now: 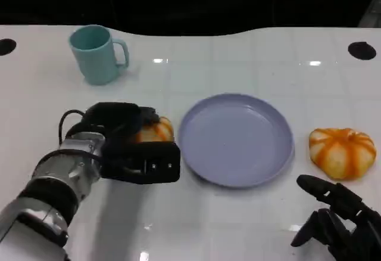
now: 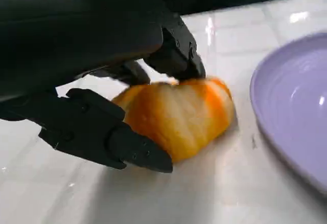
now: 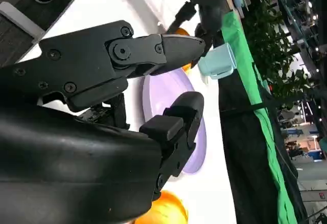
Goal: Grasp the bread from the table and place it into the plate.
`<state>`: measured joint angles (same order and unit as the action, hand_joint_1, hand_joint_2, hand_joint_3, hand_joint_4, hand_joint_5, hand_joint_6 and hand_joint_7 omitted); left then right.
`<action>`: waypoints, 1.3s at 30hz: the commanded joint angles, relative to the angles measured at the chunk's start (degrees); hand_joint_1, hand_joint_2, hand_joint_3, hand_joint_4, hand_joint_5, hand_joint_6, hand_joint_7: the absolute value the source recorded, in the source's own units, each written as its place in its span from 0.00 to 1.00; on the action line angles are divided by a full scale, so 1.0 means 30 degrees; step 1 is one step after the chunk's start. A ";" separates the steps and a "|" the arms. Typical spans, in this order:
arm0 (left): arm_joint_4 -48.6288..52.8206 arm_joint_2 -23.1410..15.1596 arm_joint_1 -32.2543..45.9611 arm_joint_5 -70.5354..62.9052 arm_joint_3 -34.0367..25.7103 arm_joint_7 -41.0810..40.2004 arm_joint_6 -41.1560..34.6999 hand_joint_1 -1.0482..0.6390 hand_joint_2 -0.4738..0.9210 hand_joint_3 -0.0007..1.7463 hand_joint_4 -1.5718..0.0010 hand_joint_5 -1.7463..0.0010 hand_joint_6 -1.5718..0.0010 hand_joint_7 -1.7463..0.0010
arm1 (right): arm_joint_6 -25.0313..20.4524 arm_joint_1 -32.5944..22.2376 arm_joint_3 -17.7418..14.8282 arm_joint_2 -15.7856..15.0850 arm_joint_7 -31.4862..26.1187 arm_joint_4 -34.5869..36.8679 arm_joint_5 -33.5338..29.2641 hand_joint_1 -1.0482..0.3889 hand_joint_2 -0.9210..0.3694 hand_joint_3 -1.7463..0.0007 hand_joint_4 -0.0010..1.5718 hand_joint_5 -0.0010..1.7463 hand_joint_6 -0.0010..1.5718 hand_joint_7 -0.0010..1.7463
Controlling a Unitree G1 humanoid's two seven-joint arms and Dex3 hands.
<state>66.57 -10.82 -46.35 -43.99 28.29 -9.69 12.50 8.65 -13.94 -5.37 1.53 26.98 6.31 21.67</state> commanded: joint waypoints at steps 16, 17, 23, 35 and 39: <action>-0.0139 0.0249 -0.0523 0.3285 -0.2466 -0.5235 0.0093 0.56 0.81 0.51 0.48 0.00 0.66 0.00 | 0.0075 -0.0069 -0.0150 -0.0308 -0.0069 0.0044 -0.0107 0.20 0.00 0.83 0.40 0.85 0.58 0.27; -0.0360 0.0318 -0.0604 0.3498 -0.2631 -0.5305 0.0124 0.56 0.81 0.52 0.48 0.00 0.66 0.00 | 0.0159 -0.0021 -0.0178 -0.0318 0.0021 0.0165 -0.0078 0.20 0.00 0.83 0.40 0.85 0.58 0.27; -0.1430 0.0560 -0.0902 0.4237 -0.2835 -0.4042 0.1781 0.55 0.73 0.62 0.46 0.00 0.59 0.00 | 0.0037 0.0029 -0.0252 -0.0294 0.0103 0.0177 0.0088 0.20 0.00 0.83 0.40 0.85 0.58 0.27; -0.1479 0.1661 -0.1393 0.3178 -0.0976 -0.2900 0.5315 0.53 0.66 0.73 0.42 0.00 0.52 0.00 | -0.0130 0.0089 -0.0491 -0.0581 0.0417 0.0417 0.0348 0.21 0.00 0.83 0.40 0.85 0.58 0.27; -0.1255 0.2345 -0.1723 0.3108 -0.0668 -0.2296 0.5137 0.53 0.68 0.71 0.42 0.00 0.53 0.00 | -0.0152 -0.0074 -0.0574 -0.0677 0.0307 0.0297 0.0222 0.20 0.00 0.83 0.41 0.85 0.59 0.27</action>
<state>62.09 -4.56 -48.95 -34.08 25.54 -18.17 28.31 8.31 -13.65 -6.17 0.63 28.07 7.41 21.95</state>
